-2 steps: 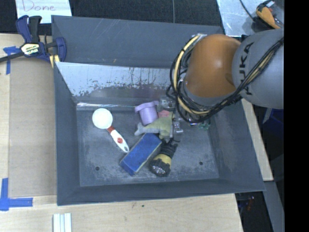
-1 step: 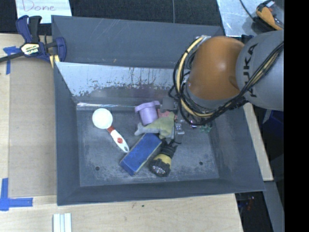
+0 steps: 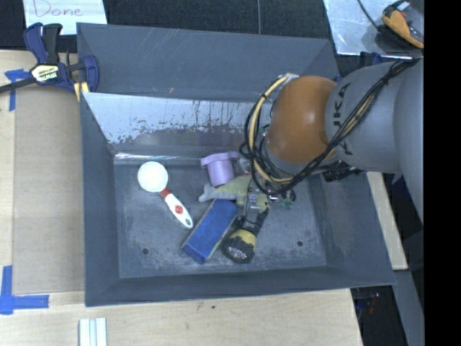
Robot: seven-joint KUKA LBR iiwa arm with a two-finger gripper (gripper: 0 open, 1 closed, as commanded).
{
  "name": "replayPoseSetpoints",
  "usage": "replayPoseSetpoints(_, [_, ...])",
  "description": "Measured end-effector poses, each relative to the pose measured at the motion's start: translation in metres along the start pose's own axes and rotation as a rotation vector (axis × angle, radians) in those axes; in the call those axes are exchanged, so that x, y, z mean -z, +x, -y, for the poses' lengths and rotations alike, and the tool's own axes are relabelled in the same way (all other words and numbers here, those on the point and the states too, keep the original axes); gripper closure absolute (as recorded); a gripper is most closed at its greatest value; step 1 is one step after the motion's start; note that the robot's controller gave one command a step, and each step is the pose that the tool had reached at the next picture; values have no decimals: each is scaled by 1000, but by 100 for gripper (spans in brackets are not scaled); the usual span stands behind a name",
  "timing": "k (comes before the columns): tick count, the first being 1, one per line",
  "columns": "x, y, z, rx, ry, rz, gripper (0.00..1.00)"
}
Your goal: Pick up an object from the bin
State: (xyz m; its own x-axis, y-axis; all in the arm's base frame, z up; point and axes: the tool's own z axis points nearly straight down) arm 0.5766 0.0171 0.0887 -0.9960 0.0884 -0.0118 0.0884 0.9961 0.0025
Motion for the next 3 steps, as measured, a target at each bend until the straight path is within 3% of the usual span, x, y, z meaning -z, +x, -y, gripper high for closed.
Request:
replayPoseSetpoints(1, [30,0,-13,54,3,0,0])
replayPoseSetpoints(2, [63,58,-64,43,1,0,0])
replayPoseSetpoints(3, [159,25,-44,75,4,8,0])
